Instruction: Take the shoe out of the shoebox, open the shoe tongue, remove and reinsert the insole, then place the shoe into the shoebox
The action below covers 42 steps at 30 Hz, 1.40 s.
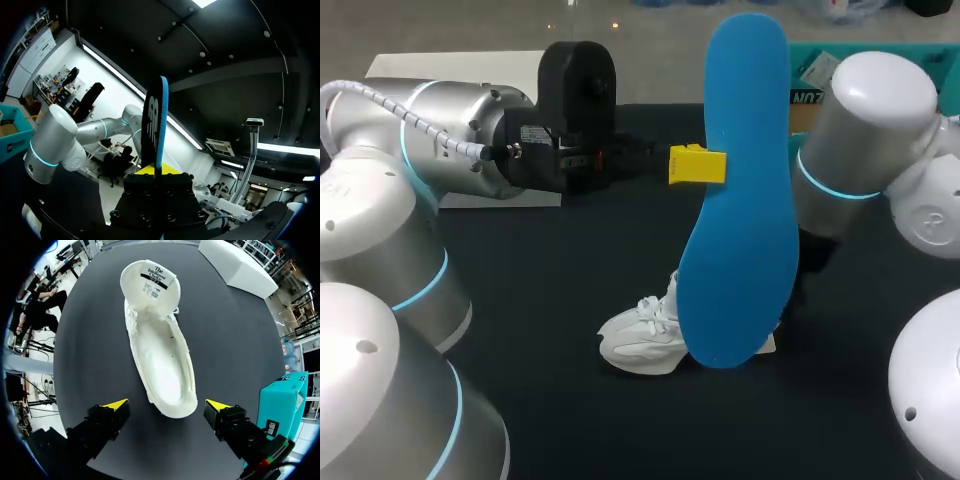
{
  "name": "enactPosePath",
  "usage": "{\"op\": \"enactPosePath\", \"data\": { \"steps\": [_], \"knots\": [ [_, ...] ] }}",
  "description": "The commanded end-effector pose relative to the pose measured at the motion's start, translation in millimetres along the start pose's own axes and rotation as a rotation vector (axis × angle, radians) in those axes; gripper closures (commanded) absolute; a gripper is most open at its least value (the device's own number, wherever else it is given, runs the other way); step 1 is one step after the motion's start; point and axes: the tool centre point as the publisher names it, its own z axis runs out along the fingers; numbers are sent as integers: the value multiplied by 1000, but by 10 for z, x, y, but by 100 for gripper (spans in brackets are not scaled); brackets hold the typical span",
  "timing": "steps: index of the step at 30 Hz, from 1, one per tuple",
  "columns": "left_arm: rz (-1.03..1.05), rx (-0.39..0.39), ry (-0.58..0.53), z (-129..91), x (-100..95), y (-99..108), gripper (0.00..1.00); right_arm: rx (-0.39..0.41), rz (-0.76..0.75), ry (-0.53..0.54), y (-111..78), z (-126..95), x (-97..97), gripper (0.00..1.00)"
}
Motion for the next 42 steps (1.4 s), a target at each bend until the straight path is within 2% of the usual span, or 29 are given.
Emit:
{"op": "enactPosePath", "data": {
  "steps": [1, 42],
  "knots": [
    [0, 60, -58, 110, 80, 24, 100, -9, -3, 31, 11, 13, -44, 0],
    [0, 60, -58, 110, 80, 24, 100, 0, -13, 50, 10, 30, -56, 0]
  ]
}}
